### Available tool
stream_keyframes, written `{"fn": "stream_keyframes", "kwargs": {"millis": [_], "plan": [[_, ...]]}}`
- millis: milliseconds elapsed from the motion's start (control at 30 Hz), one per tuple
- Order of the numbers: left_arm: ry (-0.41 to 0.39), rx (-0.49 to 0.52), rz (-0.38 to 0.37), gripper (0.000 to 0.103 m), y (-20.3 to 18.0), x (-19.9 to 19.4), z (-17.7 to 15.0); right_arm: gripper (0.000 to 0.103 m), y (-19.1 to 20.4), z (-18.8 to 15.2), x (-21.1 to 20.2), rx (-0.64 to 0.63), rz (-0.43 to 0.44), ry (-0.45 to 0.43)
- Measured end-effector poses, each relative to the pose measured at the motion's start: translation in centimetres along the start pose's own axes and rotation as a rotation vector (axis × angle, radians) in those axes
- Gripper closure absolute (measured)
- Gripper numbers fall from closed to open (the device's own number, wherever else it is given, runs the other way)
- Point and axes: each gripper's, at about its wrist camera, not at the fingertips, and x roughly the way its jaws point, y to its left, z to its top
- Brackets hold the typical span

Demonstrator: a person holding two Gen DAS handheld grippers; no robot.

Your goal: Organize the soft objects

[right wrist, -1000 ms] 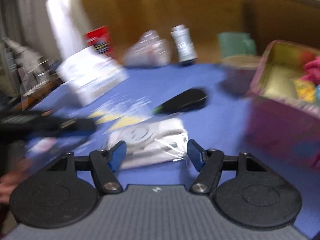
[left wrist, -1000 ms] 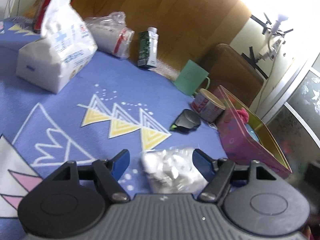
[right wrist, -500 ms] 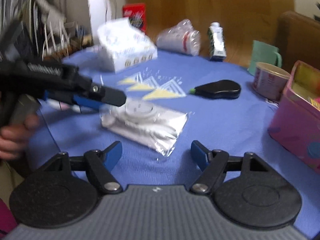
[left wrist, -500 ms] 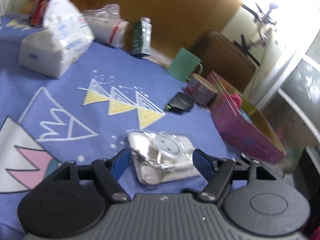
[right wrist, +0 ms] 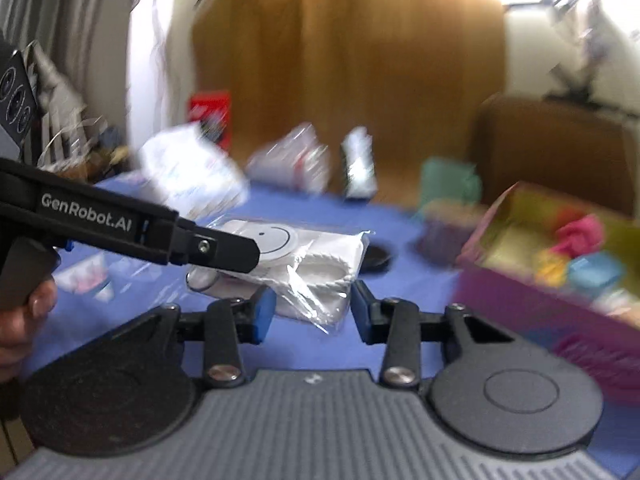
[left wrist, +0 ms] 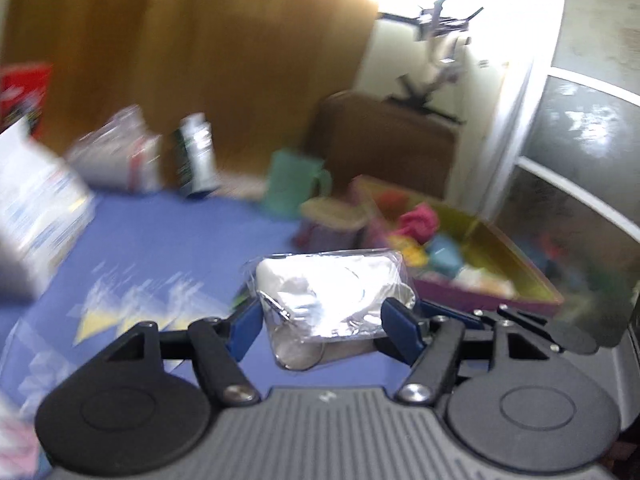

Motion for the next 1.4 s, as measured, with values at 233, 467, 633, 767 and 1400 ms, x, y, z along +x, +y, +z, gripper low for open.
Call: {"fn": "stream_keyframes", "kwargs": {"millis": [233, 467, 633, 767, 1400], "plan": [[0.016, 0.121, -0.133, 0.037, -6.5, 6.4, 3.4, 0.059, -6.2, 0.7, -2.8, 0.062, -0.221, -0.090], [0.114, 0.206, -0.203, 0.037, -12.5, 14.0, 3.8, 0.059, -12.4, -0.8, -3.2, 0.143, -0.382, -0.051], [0.213, 0.209, -0.224, 0.036, -15.0, 18.4, 3.0, 0.059, -16.1, -1.7, -2.5, 0.169, -0.487, 0.029], [0.214, 0.258, -0.217, 0.035, -16.9, 19.5, 2.4, 0.056, -18.2, -2.8, -2.5, 0.153, -0.683, 0.008], [0.064, 0.106, -0.027, 0.032, -3.0, 7.6, 0.9, 0.056, -10.4, -0.4, -5.0, 0.171, -0.363, -0.153]]}}
